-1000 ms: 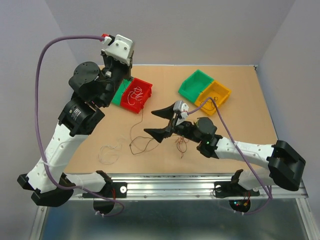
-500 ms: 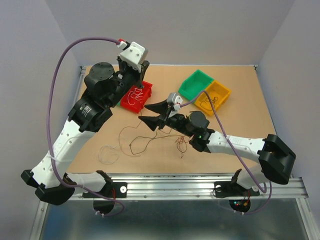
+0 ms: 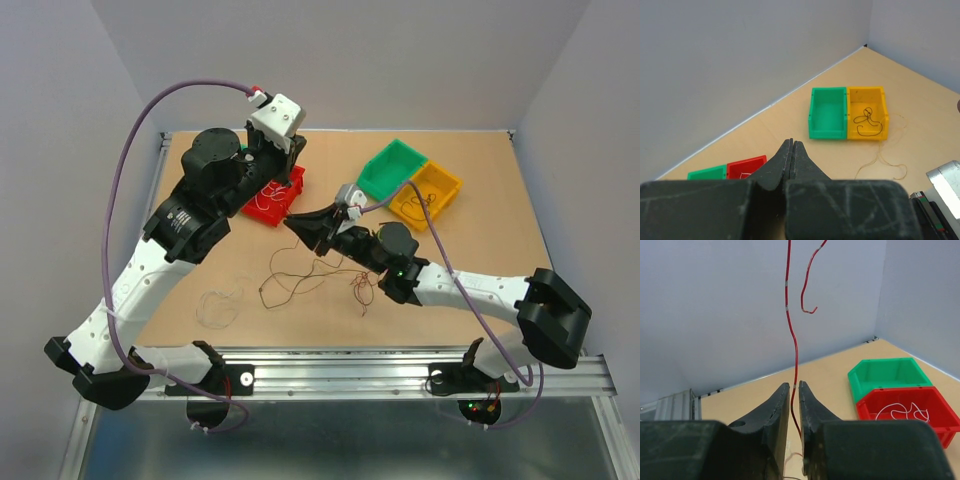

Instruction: Untangle the cables

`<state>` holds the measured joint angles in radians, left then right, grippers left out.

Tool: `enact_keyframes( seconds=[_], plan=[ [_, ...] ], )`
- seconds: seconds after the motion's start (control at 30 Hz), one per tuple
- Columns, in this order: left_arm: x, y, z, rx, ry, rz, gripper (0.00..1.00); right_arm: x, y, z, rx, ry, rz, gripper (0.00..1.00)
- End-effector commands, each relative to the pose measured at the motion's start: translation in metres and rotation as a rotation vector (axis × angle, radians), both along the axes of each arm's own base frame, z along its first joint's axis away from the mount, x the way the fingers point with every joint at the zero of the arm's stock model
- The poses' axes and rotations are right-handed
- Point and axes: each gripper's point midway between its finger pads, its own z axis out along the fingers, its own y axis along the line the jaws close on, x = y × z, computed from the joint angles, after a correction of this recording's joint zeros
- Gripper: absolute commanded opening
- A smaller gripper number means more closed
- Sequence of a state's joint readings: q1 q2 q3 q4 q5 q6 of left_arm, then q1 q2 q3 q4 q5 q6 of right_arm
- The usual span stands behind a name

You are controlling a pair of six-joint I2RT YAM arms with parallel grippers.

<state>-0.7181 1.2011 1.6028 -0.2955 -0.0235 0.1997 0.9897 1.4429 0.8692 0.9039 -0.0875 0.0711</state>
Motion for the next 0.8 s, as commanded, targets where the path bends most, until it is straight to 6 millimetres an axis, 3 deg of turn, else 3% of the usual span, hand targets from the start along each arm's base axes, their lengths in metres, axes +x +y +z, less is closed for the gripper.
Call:
enact_keyframes(
  seconds=[0.0, 0.03, 0.1, 0.3, 0.33, 0.4, 0.53, 0.63, 0.7, 0.73, 0.77],
  plan=[
    [-0.012, 0.006, 0.025, -0.059, -0.051, -0.019, 0.0, -0.009, 0.008, 0.028, 0.057, -0.052, 0.057, 0.2],
    [-0.012, 0.006, 0.027, -0.06, -0.055, -0.017, 0.0, -0.012, 0.01, 0.027, 0.05, -0.052, 0.075, 0.18],
    [-0.011, 0.007, 0.028, -0.058, -0.059, -0.011, 0.0, -0.012, 0.011, 0.025, 0.045, -0.042, 0.079, 0.01],
    [0.005, 0.018, 0.016, -0.018, -0.067, 0.087, 0.0, -0.008, -0.007, 0.019, 0.048, -0.014, 0.008, 0.01],
    [0.013, 0.027, 0.013, -0.008, -0.068, 0.159, 0.0, -0.01, -0.016, 0.027, 0.064, -0.014, -0.008, 0.01],
    [0.029, 0.038, -0.005, 0.027, -0.04, 0.261, 0.0, -0.012, -0.028, 0.023, 0.058, 0.005, -0.033, 0.01],
    [0.049, 0.041, -0.041, 0.089, 0.021, 0.315, 0.0, -0.024, -0.065, 0.041, 0.104, 0.014, -0.084, 0.01],
    [0.061, 0.044, -0.049, 0.079, 0.04, 0.322, 0.0, -0.026, -0.085, 0.038, 0.104, 0.046, -0.135, 0.0],
    [0.066, 0.045, -0.053, 0.074, 0.053, 0.318, 0.06, -0.029, -0.102, 0.049, 0.131, 0.055, -0.169, 0.0],
    [0.066, 0.042, -0.056, 0.069, 0.062, 0.286, 0.21, -0.024, -0.108, 0.042, 0.112, 0.083, -0.212, 0.01],
    [0.069, 0.048, -0.054, 0.058, 0.066, 0.283, 0.29, -0.022, -0.112, 0.04, 0.108, 0.094, -0.231, 0.0]
  ],
)
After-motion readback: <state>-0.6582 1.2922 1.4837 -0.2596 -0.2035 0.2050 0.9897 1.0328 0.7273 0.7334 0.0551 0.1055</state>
